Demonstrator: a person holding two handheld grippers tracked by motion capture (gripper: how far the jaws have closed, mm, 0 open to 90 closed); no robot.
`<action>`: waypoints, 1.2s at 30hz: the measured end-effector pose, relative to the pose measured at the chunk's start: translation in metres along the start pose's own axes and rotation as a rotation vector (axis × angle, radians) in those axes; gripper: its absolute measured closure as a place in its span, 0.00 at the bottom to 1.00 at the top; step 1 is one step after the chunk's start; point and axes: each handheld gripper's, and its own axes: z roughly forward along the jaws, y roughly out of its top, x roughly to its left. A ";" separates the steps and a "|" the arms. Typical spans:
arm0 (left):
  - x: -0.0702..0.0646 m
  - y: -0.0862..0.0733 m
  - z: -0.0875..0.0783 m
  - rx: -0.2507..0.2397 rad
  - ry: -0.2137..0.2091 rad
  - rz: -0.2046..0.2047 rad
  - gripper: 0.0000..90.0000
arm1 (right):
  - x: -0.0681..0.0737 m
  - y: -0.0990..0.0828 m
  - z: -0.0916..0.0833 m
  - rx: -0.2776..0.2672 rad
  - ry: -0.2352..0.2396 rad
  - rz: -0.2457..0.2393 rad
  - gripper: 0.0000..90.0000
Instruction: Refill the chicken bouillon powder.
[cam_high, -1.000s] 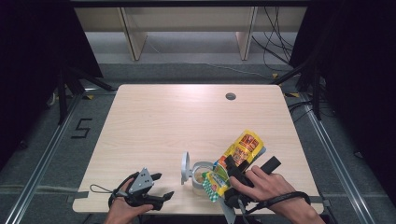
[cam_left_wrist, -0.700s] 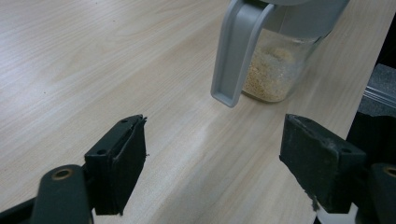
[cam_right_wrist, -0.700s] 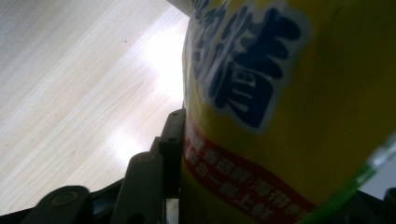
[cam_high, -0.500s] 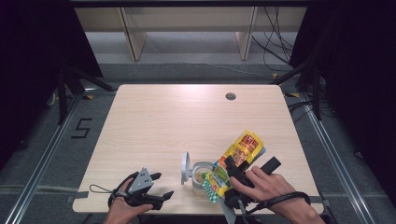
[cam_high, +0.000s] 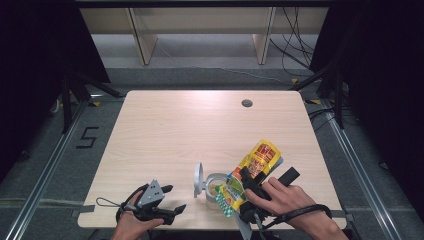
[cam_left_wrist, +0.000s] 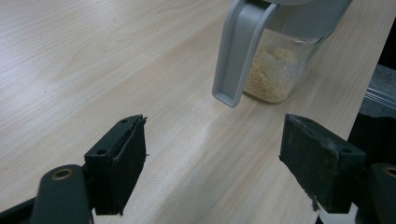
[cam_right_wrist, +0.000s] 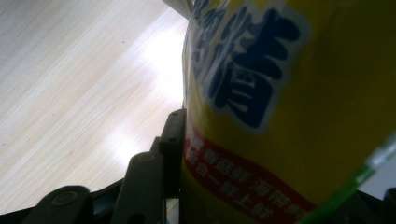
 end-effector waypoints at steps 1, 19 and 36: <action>0.001 0.000 -0.001 0.013 -0.001 0.014 0.24 | 0.000 0.000 0.000 0.001 0.006 0.000 0.69; 0.001 0.001 -0.001 0.009 0.002 0.004 0.24 | 0.001 -0.001 0.000 -0.009 0.008 0.012 0.69; 0.000 0.001 -0.001 -0.010 0.002 -0.002 0.24 | -0.001 -0.002 0.000 -0.006 0.008 0.009 0.69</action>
